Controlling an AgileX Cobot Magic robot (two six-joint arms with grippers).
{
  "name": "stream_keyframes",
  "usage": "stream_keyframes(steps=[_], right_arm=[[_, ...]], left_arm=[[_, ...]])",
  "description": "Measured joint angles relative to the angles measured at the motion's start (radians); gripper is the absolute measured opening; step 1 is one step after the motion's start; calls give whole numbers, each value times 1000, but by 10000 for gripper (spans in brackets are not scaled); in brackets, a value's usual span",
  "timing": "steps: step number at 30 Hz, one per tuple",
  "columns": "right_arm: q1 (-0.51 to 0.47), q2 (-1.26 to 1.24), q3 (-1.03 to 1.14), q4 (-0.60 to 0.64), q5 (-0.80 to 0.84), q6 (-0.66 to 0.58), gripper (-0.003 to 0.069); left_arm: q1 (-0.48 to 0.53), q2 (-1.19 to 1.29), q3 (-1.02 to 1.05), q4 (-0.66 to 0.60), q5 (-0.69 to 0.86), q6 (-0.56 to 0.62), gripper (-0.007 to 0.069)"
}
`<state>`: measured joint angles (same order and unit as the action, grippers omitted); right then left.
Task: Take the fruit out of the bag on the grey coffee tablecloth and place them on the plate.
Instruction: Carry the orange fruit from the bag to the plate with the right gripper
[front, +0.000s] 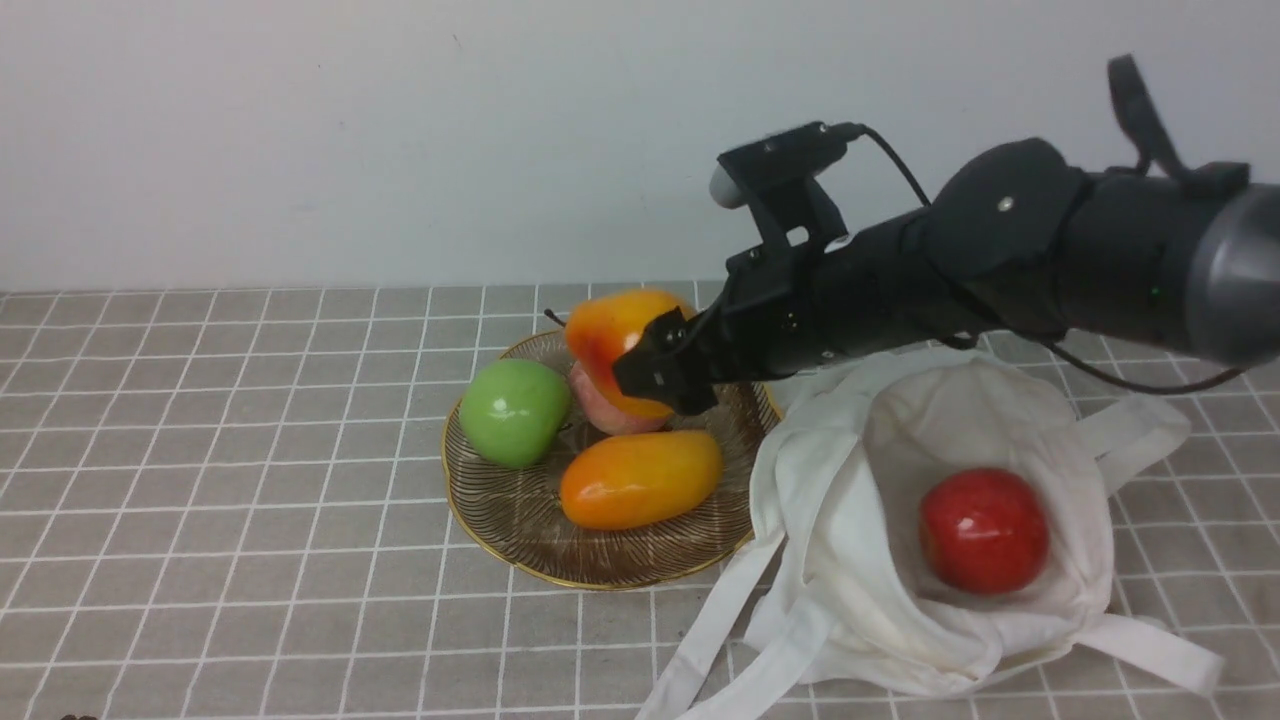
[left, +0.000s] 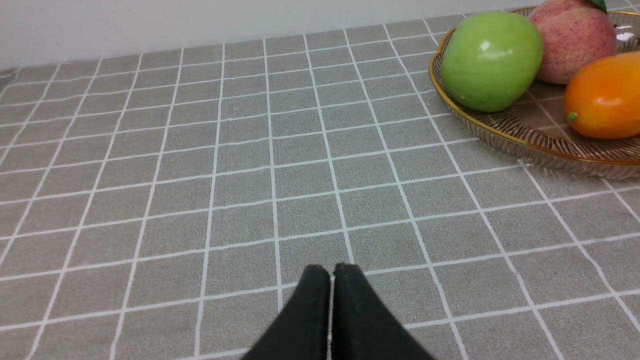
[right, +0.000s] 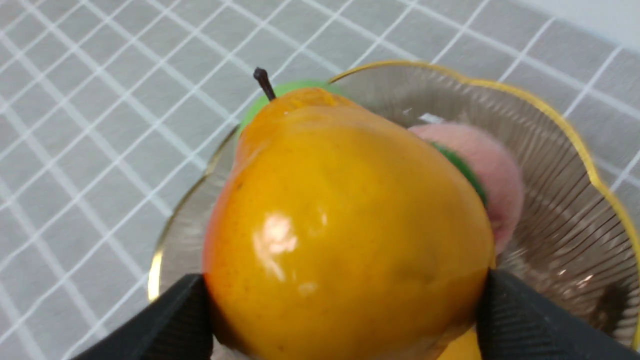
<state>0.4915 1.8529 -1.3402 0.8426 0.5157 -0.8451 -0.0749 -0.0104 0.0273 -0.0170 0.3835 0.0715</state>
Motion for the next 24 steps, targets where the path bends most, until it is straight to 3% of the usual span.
stream_keyframes(steps=[7, 14, 20, 24], right_arm=[[0, 66, -19, -4, -60, -1, 686], [0, 64, -20, -57, -71, -1, 691], [-35, -28, -25, -87, 40, 0, 684], [-85, -152, -63, -93, 216, 34, 603]], left_arm=[[0, 0, 0, 0, 0, 0, -8], [0, 0, 0, 0, 0, 0, -8], [0, 0, 0, 0, 0, 0, -8], [0, 0, 0, 0, 0, 0, -8]])
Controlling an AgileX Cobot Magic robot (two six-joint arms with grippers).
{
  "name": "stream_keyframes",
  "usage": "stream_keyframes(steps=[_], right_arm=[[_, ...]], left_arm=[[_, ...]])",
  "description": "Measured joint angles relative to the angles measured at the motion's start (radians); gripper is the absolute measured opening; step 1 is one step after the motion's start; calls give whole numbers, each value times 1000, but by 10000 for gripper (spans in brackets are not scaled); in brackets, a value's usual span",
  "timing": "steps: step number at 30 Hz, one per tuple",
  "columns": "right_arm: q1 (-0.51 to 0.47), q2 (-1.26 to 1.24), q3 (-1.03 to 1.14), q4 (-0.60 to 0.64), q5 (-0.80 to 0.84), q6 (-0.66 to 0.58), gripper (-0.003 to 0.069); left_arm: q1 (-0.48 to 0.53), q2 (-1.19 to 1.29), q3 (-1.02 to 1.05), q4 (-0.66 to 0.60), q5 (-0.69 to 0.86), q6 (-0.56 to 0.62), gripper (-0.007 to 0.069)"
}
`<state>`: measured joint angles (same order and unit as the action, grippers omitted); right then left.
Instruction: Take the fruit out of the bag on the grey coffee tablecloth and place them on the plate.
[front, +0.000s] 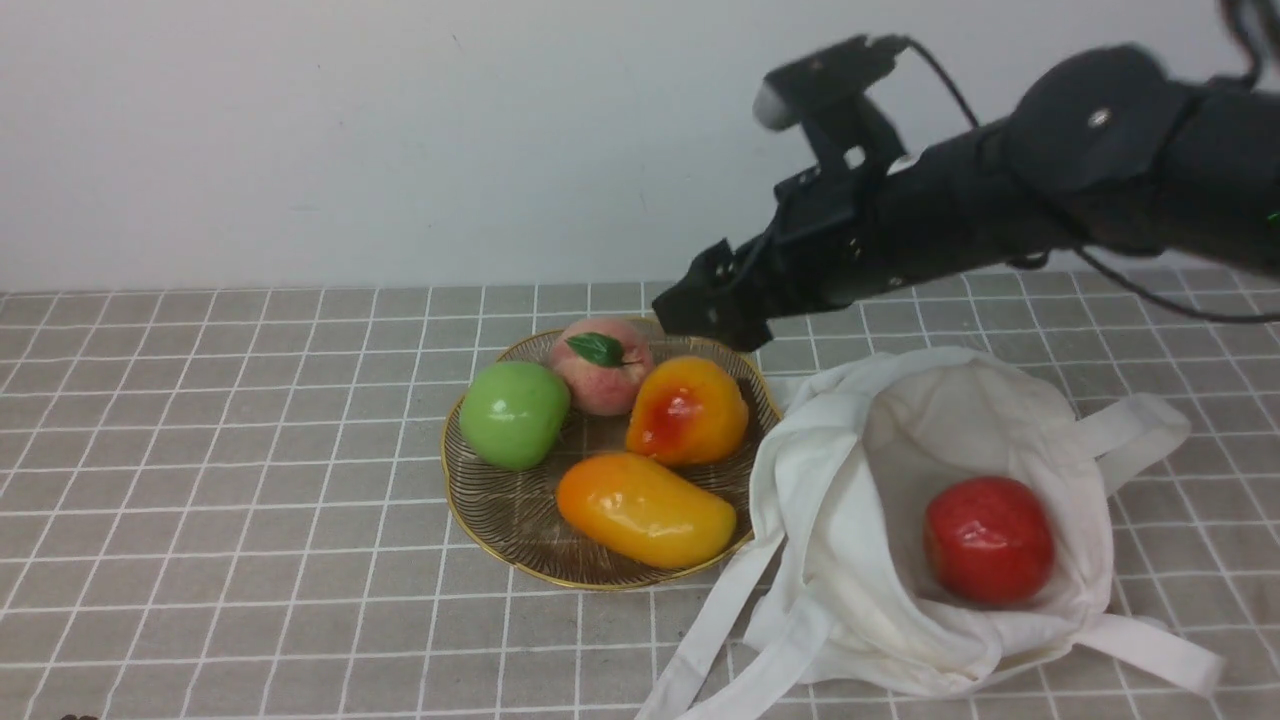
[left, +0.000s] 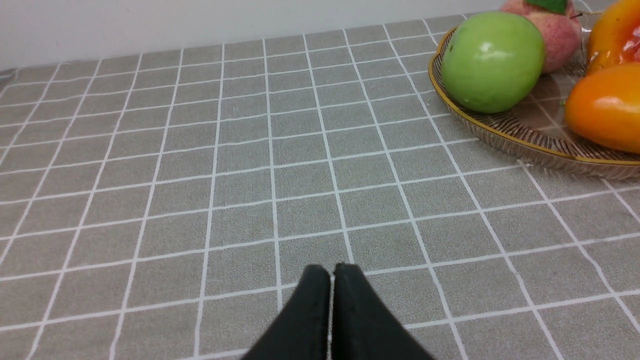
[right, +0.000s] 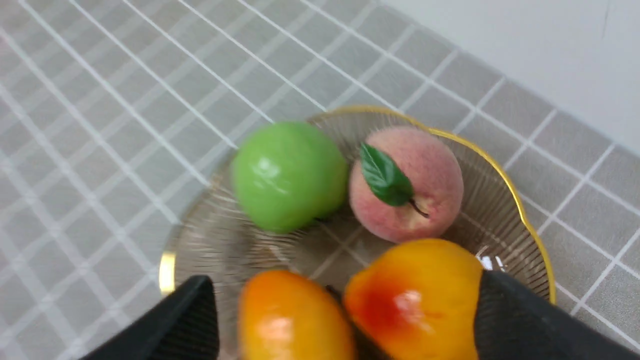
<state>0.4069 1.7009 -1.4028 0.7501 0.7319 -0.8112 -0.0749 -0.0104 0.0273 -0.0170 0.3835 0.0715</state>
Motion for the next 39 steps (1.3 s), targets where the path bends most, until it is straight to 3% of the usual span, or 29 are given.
stream_keyframes(steps=[4, 7, 10, 12, 20, 25, 27, 28, 31, 34, 39], right_arm=[[-77, -154, -51, -41, 268, 125, 431], [-140, -275, -62, -114, 451, 217, 260], [-182, -362, -50, -186, 501, 272, 94], [-201, -435, -11, -228, 507, 307, 23], [-209, -781, 326, -272, 472, 351, -13], [-209, -969, 595, -256, 151, 338, -13], [-209, -1053, 791, -228, -116, 294, -13], [-209, -1053, 804, -224, -116, 292, -13], [-209, -1105, 982, -141, -417, 268, -14], [-209, -1112, 1051, -70, -564, 264, -14], [-209, -1114, 1066, -7, -644, 261, -14]], left_arm=[[0, 0, 0, 0, 0, 0, -8], [0, 0, 0, 0, 0, 0, -8], [0, 0, 0, 0, 0, 0, -8], [0, 0, 0, 0, 0, 0, -8], [0, 0, 0, 0, 0, 0, -8], [0, 0, 0, 0, 0, 0, -8], [0, 0, 0, 0, 0, 0, -8], [0, 0, 0, 0, 0, 0, -8], [0, 0, 0, 0, 0, 0, -8], [0, 0, 0, 0, 0, 0, -8], [0, 0, 0, 0, 0, 0, -8]])
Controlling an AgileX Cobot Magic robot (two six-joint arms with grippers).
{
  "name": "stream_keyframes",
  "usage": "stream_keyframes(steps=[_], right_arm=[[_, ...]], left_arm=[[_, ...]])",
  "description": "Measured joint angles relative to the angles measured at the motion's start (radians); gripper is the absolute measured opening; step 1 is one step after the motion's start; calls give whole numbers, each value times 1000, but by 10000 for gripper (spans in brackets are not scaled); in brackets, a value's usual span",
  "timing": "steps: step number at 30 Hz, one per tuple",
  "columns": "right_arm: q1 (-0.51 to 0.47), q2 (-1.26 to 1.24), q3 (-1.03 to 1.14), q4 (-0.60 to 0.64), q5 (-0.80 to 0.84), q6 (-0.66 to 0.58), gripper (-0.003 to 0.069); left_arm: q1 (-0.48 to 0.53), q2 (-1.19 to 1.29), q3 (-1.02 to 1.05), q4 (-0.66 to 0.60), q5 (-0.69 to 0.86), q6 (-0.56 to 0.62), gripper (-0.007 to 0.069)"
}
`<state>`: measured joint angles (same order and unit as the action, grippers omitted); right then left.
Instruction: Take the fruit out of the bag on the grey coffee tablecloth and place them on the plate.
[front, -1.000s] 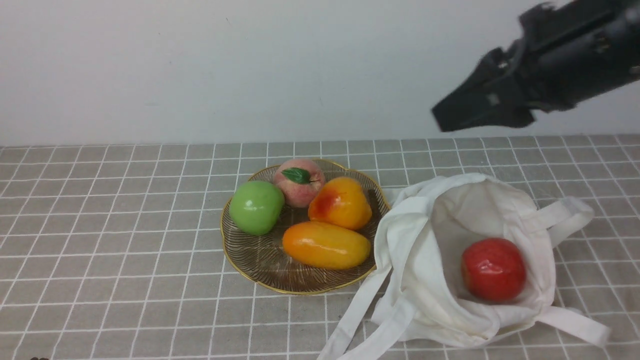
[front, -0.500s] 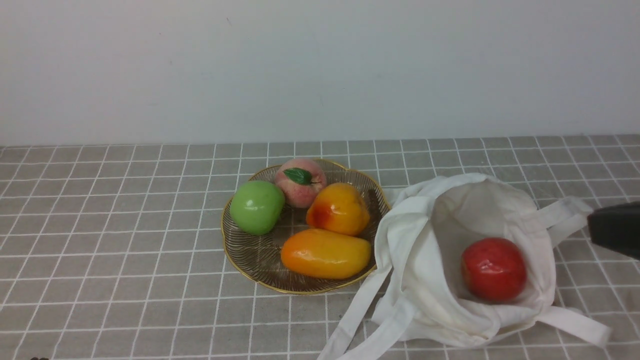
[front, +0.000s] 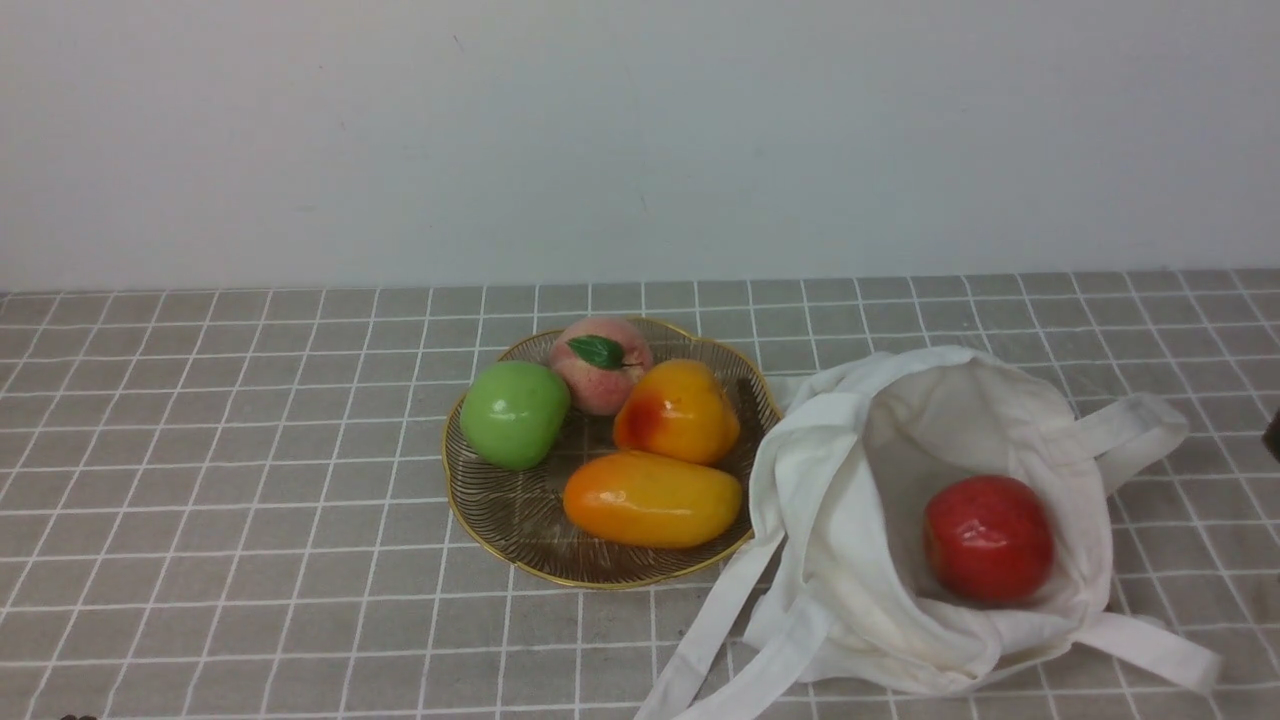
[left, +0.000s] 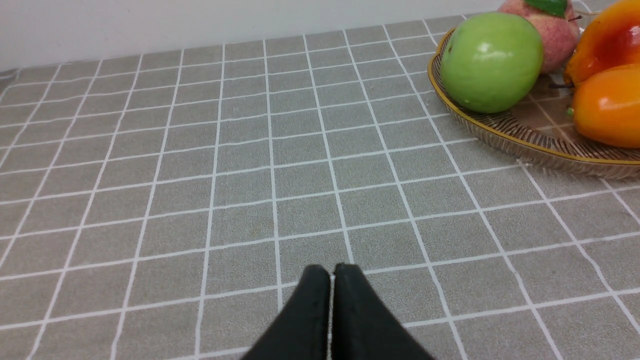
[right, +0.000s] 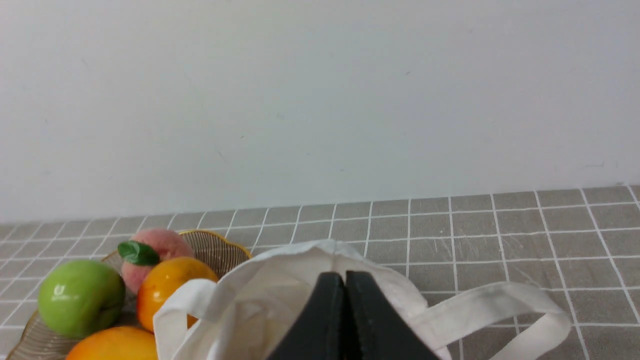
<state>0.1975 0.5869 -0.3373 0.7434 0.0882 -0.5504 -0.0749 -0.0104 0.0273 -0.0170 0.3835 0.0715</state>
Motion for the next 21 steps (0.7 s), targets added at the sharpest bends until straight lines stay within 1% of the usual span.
stream_keyframes(steps=[21], right_arm=[[0, 0, 2, 17, 0, 0, -14]], left_arm=[[0, 0, 0, 0, 0, 0, -8]])
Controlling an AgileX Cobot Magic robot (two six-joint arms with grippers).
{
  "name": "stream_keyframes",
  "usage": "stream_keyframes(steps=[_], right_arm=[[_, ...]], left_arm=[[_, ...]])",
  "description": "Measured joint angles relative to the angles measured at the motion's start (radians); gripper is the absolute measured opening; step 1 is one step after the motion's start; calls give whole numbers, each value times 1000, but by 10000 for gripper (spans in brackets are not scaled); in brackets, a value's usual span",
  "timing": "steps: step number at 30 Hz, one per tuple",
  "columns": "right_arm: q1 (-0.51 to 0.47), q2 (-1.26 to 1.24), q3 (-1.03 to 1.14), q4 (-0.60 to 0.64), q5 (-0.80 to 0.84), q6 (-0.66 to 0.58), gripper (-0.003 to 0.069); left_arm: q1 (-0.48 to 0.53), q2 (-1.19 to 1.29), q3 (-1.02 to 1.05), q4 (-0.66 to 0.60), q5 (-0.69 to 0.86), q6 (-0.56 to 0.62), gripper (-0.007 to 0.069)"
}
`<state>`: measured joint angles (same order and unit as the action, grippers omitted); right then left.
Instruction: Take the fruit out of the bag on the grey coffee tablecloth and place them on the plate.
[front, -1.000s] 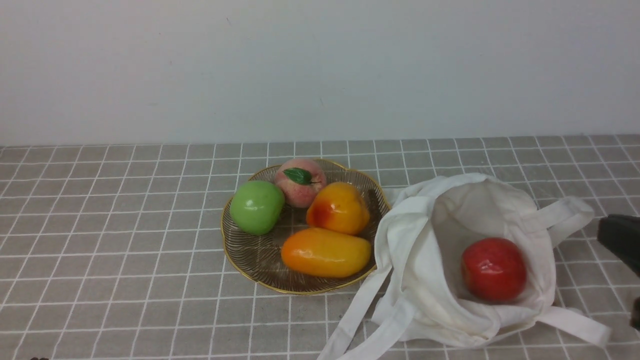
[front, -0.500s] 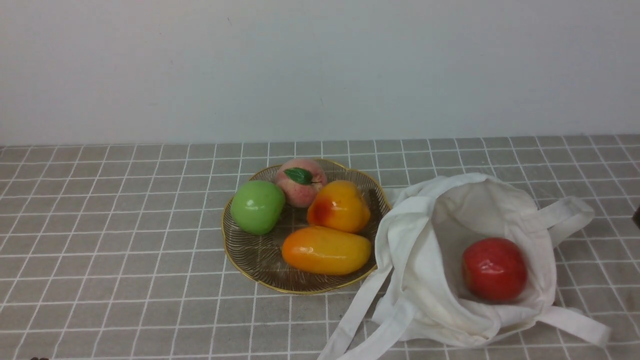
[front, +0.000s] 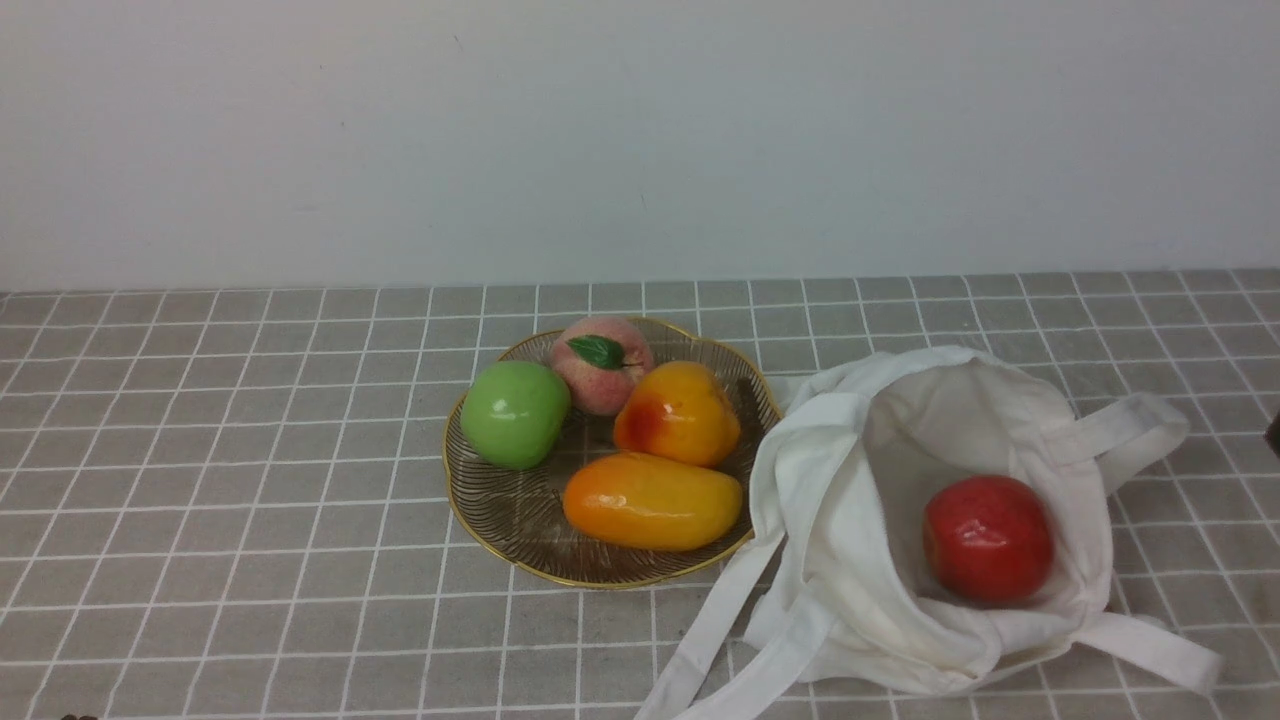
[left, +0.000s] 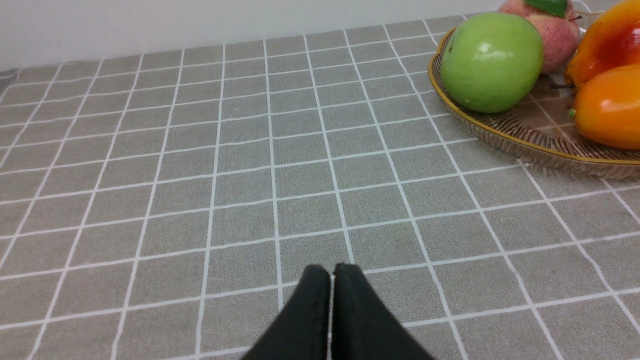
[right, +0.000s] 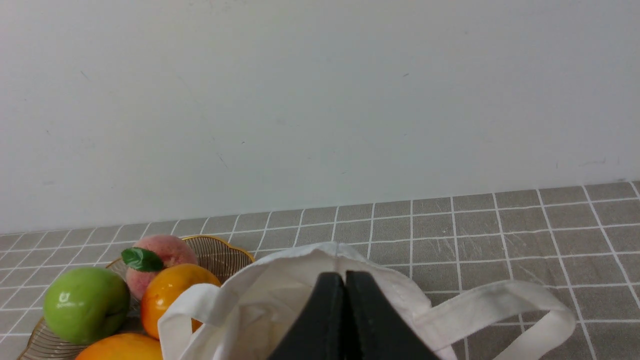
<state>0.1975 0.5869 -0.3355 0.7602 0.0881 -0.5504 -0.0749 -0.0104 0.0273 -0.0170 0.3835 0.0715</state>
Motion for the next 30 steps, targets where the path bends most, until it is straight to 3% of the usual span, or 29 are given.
stream_keyframes(steps=[4, 8, 12, 13, 14, 18, 23, 30], right_arm=[[0, -3, 4, 0, -1, 0, -14], [0, -91, 67, -113, 3, 32, -14], [-11, -293, 174, -370, 11, 235, -14], [-12, -303, 180, -383, 11, 247, -14], [-32, -377, 226, -487, 14, 341, -14], [-73, -505, 326, -636, 27, 506, -14], [-129, -595, 364, -701, 134, 612, -14], [-191, -595, 363, -704, 266, 621, -14]], left_arm=[[0, 0, 0, 0, 0, 0, -8], [0, 0, 0, 0, 0, 0, -8], [0, 0, 0, 0, 0, 0, -8], [0, 0, 0, 0, 0, 0, -8], [0, 0, 0, 0, 0, 0, -8], [0, 0, 0, 0, 0, 0, -8], [0, 0, 0, 0, 0, 0, -8], [0, 0, 0, 0, 0, 0, -8]])
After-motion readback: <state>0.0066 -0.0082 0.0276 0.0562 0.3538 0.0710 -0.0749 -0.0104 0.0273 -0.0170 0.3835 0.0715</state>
